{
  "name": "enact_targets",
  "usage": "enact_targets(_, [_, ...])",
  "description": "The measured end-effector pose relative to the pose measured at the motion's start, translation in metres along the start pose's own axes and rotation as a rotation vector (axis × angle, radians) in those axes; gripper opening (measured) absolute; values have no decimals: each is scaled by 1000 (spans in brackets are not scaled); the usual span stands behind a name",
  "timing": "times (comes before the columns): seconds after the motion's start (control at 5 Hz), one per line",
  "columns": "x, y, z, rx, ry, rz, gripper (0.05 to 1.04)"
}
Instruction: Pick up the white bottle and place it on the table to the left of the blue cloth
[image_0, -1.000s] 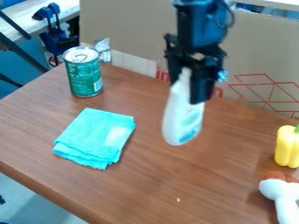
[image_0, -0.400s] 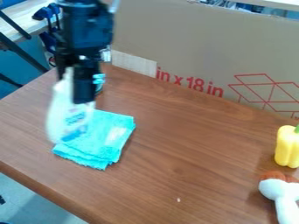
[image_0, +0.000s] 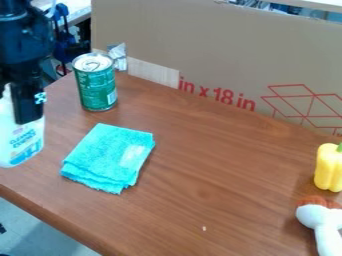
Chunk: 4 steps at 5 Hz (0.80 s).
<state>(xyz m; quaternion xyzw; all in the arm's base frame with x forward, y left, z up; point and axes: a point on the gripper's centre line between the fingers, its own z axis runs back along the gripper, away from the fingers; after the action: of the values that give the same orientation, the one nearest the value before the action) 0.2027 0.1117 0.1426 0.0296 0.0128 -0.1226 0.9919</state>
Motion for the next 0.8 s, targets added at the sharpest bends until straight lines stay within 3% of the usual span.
enact_targets(0.4, [-1,51,-24,54,-94,-22,624])
enact_targets(0.6, [3,75,-38,62,-128,-8,624])
enact_targets(0.8, [4,89,-49,36,-154,28,624])
